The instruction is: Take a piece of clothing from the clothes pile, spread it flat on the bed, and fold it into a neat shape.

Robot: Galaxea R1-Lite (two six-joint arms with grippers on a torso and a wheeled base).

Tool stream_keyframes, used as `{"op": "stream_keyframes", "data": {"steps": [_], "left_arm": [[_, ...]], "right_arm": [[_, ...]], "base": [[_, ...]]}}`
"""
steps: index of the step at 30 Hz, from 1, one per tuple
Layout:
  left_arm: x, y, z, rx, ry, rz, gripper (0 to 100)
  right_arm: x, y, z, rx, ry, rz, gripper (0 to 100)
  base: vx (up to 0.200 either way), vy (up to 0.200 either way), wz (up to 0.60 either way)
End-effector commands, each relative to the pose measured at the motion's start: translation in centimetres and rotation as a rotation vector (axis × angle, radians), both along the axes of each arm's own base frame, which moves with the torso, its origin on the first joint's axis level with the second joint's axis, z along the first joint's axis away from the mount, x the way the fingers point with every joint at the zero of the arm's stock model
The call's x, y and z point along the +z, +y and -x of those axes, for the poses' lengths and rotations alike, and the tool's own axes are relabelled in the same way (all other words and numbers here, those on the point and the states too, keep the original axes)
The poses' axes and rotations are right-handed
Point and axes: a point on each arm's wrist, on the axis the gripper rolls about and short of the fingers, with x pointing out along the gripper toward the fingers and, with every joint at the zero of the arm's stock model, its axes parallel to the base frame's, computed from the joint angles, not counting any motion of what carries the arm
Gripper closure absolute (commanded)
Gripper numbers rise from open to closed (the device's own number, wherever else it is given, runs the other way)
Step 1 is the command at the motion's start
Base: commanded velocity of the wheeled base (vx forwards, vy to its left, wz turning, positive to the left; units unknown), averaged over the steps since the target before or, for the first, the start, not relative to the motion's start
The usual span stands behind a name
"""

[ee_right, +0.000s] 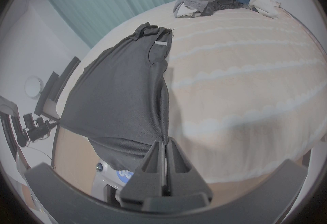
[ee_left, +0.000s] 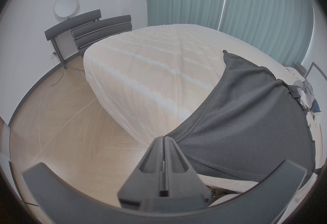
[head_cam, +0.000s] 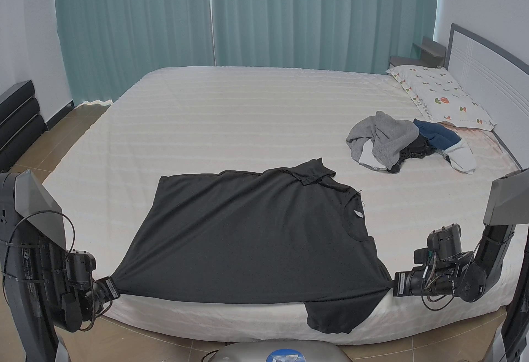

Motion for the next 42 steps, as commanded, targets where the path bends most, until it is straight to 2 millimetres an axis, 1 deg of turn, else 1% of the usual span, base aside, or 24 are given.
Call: {"op": "stream_keyframes", "data": {"steps": [1,5,8,9,11,14,17,18,19,20,21,25,26,27,28,30,33,34,36,39,42], "left_arm": [[-0.2,-0.4,0.6,-0.011,0.052,0.0,100],[-0.2,-0.5,0.8,-0.013,0.07,0.001,100],[0.0,-0.5,0.9,-0.015,0.075,0.001,100],[0.0,-0.5,0.9,-0.016,0.079,0.003,100],[0.0,-0.6,1.0,-0.016,0.082,0.004,100],[0.0,-0.8,0.9,-0.022,0.081,0.011,100],[0.0,-0.9,0.8,-0.029,0.069,0.017,100],[0.0,-0.9,0.8,-0.029,0.069,0.017,0],[0.1,-0.9,0.8,-0.03,0.065,0.018,0],[0.1,-0.9,0.8,-0.03,0.065,0.018,0],[0.2,-0.9,0.6,-0.029,0.048,0.017,0],[0.7,-0.6,-0.1,-0.014,-0.026,0.019,0],[0.7,-0.6,-0.1,-0.014,-0.026,0.019,0],[1.1,-0.4,-0.5,0.005,-0.078,0.026,0],[1.2,-0.2,-0.7,0.012,-0.094,0.028,0],[1.5,0.0,-0.9,0.02,-0.119,0.032,0],[2.0,0.4,-2.0,0.048,-0.195,0.073,0],[2.1,0.4,-2.2,0.052,-0.206,0.079,0],[2.4,0.4,-3.1,0.068,-0.27,0.154,0],[2.5,0.2,-3.4,0.038,-0.294,0.224,0],[2.7,0.1,-3.6,0.027,-0.308,0.233,0]], "right_arm": [[0.0,-0.7,0.8,0.0,0.028,0.03,100],[-0.3,-0.7,0.7,0.003,0.039,0.037,100],[-0.9,-0.4,0.7,0.019,0.057,0.049,100],[-1.1,-0.4,0.6,0.02,0.058,0.05,0],[-1.1,-0.4,0.5,0.02,0.053,0.049,0],[-0.3,-0.4,-0.8,0.004,-0.008,0.02,0],[1.0,-0.6,-2.4,-0.044,-0.074,-0.024,0],[1.0,-0.6,-2.4,-0.044,-0.074,-0.024,0],[1.8,-0.4,-3.9,-0.08,-0.112,-0.073,0],[1.8,-0.4,-3.9,-0.08,-0.112,-0.073,0],[2.1,0.1,-5.6,-0.11,-0.139,-0.115,0],[0.6,0.7,-8.5,-0.149,-0.109,-0.153,0],[0.6,0.7,-8.5,-0.149,-0.109,-0.153,0],[-0.2,1.0,-9.9,-0.186,-0.096,-0.191,0],[-0.4,1.1,-10.6,-0.204,-0.096,-0.212,0],[-0.7,1.2,-11.1,-0.218,-0.088,-0.228,0],[-1.4,1.8,-11.8,-0.226,-0.049,-0.248,0],[-1.4,1.8,-11.8,-0.226,-0.05,-0.251,0],[-1.2,1.9,-12.5,-0.246,-0.05,-0.298,0],[-0.9,1.9,-12.8,-0.288,-0.041,-0.355,0],[-0.8,1.8,-12.8,-0.289,-0.022,-0.391,0]], "base": [[0.0,0.0,0.0],[0.0,0.0,0.0],[0.0,0.0,0.0],[0.0,0.0,0.0],[0.0,0.0,0.0],[0.0,0.0,0.0],[0.0,0.0,0.0],[0.0,0.0,0.0],[0.0,0.0,0.0],[0.0,0.0,0.0],[0.0,0.0,0.0],[0.0,0.0,0.0],[0.0,0.0,0.0],[0.0,0.0,0.0],[0.0,0.0,0.0],[0.0,0.0,0.0],[0.0,0.0,0.0],[0.0,0.0,0.0],[0.0,0.0,0.0],[0.0,0.0,0.0],[0.0,0.0,0.0]]}}
